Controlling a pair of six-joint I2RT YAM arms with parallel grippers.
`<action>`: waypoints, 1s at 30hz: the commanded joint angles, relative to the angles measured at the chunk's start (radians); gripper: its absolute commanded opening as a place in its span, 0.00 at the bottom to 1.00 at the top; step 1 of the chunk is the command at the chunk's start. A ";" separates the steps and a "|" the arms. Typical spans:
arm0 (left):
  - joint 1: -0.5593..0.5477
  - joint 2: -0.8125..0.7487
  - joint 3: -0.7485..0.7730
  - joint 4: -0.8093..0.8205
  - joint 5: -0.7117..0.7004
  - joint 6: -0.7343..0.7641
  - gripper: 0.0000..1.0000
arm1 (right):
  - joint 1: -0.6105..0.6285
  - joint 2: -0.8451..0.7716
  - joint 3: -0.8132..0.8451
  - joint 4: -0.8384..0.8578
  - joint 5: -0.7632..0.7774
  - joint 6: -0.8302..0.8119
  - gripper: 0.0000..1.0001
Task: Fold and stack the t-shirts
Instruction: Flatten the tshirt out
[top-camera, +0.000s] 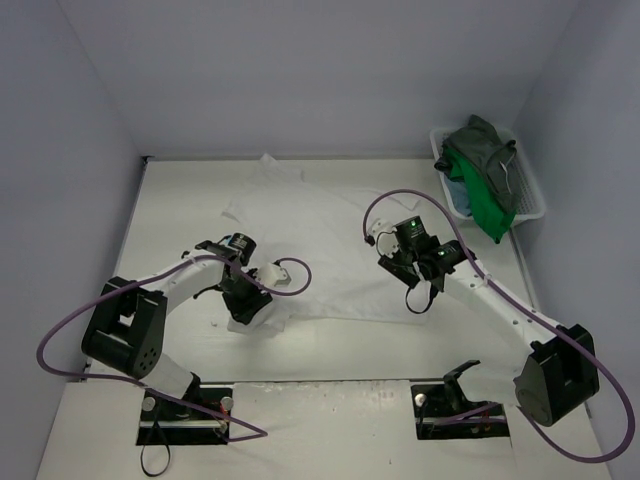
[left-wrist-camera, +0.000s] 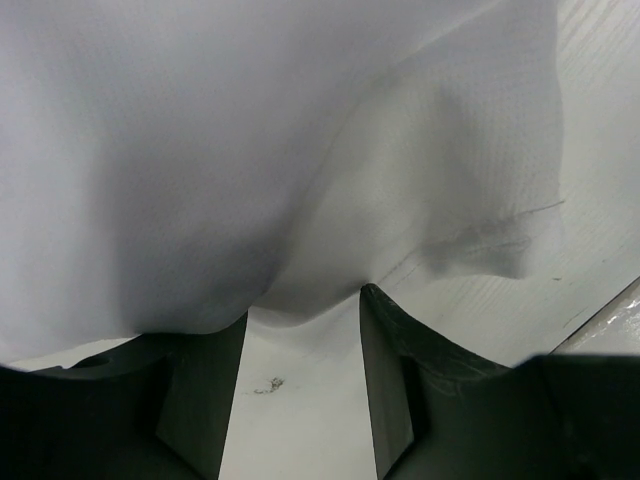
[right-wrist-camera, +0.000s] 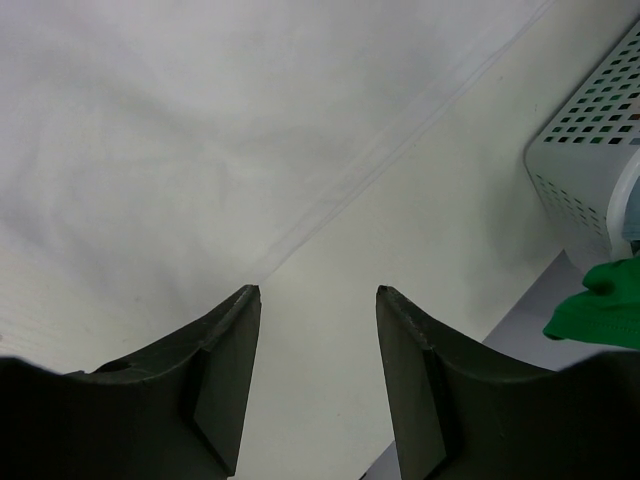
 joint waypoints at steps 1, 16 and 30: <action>0.007 -0.027 0.014 -0.061 -0.009 0.023 0.43 | 0.009 0.000 0.051 0.011 0.024 0.012 0.47; 0.078 -0.050 0.025 -0.174 0.063 0.017 0.00 | 0.018 0.006 0.041 0.024 -0.009 0.026 0.46; 0.081 0.031 0.046 -0.346 -0.106 -0.003 0.00 | 0.027 0.005 0.038 0.029 -0.020 0.023 0.46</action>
